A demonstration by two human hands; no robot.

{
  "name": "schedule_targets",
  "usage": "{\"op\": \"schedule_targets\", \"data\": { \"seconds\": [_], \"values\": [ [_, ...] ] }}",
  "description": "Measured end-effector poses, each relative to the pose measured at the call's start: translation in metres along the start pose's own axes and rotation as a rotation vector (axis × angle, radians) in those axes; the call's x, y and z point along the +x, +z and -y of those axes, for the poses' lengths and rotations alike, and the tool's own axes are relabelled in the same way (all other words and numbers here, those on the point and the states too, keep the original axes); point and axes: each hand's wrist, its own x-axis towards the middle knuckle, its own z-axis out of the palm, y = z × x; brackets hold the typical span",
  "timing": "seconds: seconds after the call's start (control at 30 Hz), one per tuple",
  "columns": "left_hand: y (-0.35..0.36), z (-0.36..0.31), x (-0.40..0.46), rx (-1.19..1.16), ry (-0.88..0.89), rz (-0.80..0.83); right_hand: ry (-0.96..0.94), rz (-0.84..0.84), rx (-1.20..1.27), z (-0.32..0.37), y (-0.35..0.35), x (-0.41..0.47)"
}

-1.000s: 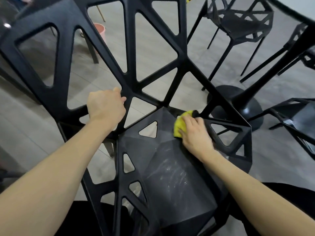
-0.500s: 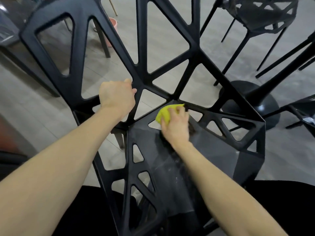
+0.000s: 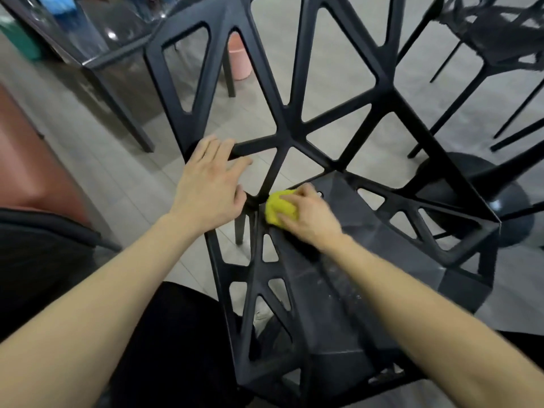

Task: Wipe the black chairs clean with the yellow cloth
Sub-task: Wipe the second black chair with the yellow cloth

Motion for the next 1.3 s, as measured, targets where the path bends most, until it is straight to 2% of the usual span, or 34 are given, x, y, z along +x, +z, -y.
{"op": "schedule_targets", "data": {
  "seconds": [0.1, 0.13, 0.27, 0.47, 0.57, 0.67, 0.7, 0.77, 0.83, 0.9, 0.97, 1.1, 1.13, 1.3],
  "values": [
    [0.000, 0.001, 0.002, -0.034, -0.010, -0.008, 0.352, -0.206, -0.090, -0.048, -0.032, 0.025],
    [0.001, 0.002, 0.003, -0.037, -0.015, -0.011, 0.379, -0.237, -0.088, -0.037, -0.028, 0.028],
    [0.004, 0.003, 0.005, -0.038, 0.003, -0.025, 0.103, -0.074, 0.054, 0.048, 0.021, 0.003],
    [0.006, 0.002, 0.006, -0.037, 0.008, -0.023, -0.024, 0.105, 0.019, 0.023, 0.019, -0.053],
    [0.007, 0.001, 0.006, -0.029, 0.006, -0.022, -0.016, -0.025, 0.028, 0.031, 0.027, -0.040],
    [0.007, 0.003, 0.008, -0.016, 0.004, -0.021, 0.177, -0.094, 0.062, 0.056, 0.032, 0.015],
    [0.007, 0.005, 0.009, -0.012, 0.005, -0.018, 0.181, -0.122, 0.048, 0.058, 0.034, 0.019],
    [0.008, 0.006, 0.009, -0.024, 0.014, -0.016, 0.092, -0.089, 0.020, 0.048, 0.034, -0.001],
    [0.008, 0.006, 0.009, -0.032, 0.017, -0.027, -0.027, 0.033, -0.013, 0.027, 0.029, -0.036],
    [0.008, 0.006, 0.010, -0.036, 0.009, -0.028, -0.056, 0.099, -0.060, 0.015, 0.023, -0.040],
    [0.008, 0.005, 0.008, -0.048, 0.016, -0.021, -0.046, 0.016, -0.082, 0.024, 0.026, -0.016],
    [0.007, 0.002, 0.004, -0.064, 0.007, -0.039, 0.208, -0.255, 0.118, 0.052, 0.049, 0.016],
    [0.008, 0.001, 0.004, -0.073, 0.000, -0.043, 0.215, -0.291, 0.117, 0.052, 0.055, 0.015],
    [0.009, 0.001, 0.004, -0.109, -0.009, -0.051, 0.162, -0.139, -0.054, 0.027, 0.029, 0.031]
  ]
}}
